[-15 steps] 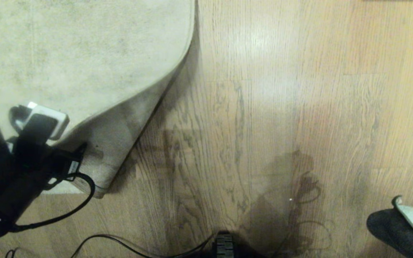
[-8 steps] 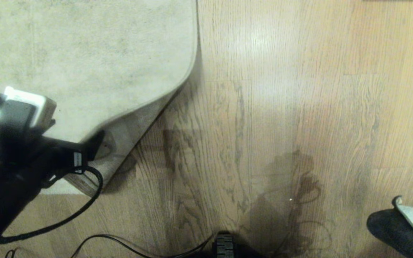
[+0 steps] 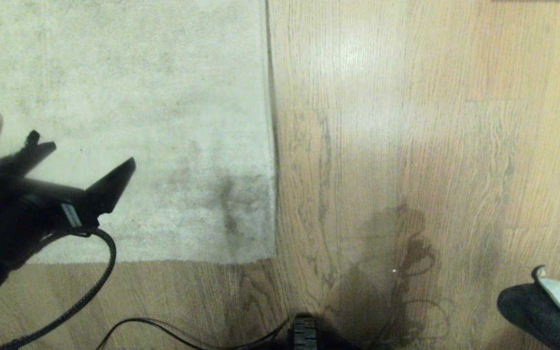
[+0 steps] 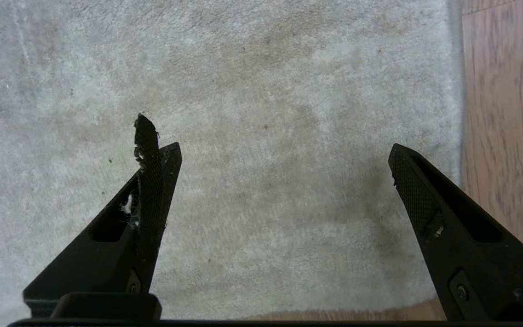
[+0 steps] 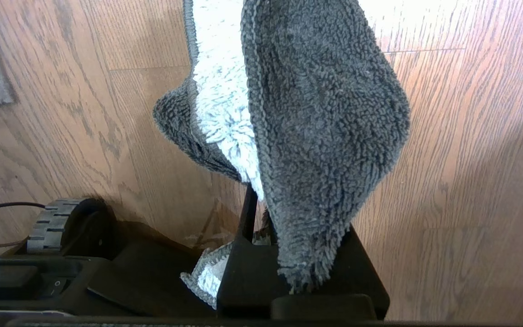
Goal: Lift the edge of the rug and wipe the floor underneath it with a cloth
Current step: Lay down the carpet
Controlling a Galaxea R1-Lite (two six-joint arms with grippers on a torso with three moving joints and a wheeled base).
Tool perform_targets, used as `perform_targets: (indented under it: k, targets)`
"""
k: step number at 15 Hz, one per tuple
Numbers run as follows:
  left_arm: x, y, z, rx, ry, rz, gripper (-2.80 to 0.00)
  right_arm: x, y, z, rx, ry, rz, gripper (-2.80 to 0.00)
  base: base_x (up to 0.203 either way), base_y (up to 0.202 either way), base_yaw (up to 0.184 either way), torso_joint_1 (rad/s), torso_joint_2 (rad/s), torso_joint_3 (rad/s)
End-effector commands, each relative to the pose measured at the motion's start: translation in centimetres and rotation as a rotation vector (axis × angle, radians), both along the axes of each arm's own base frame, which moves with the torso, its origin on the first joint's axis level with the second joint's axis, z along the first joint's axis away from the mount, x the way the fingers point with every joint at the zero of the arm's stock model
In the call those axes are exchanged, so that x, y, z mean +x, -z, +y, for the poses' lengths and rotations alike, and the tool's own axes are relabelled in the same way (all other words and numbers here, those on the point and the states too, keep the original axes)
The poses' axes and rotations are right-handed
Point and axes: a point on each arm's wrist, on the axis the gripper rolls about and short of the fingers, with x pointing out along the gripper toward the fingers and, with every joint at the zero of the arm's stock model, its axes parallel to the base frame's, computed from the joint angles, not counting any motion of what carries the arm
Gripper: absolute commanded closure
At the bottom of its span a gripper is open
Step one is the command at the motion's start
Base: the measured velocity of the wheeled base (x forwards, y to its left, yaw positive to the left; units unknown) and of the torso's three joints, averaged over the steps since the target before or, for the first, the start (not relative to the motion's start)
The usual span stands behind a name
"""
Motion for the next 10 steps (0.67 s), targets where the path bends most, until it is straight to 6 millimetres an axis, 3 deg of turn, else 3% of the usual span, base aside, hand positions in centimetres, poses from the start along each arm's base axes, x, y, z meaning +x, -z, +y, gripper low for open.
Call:
perform_targets:
  k: [1,2,10]
  targets:
    - [-0.4,0.6,0.1,0.014,0.008,0.014,-2.8,0.0,0.0,0.0,0.0,0.0,0.001,0.0,0.0,0.0,0.0,0.0,0.0,0.0]
    - [-0.4,1.2,-0.1,0.031,0.04,0.036,0.0,0.0,0.0,0.0,0.0,0.0,0.002,0.0,0.0,0.0,0.0,0.0,0.0,0.0]
    - [0.3,9.4,-1.8,0.295,0.122,0.373,0.0,0.0,0.0,0.0,0.0,0.0,0.002,0.0,0.0,0.0,0.0,0.0,0.0,0.0]
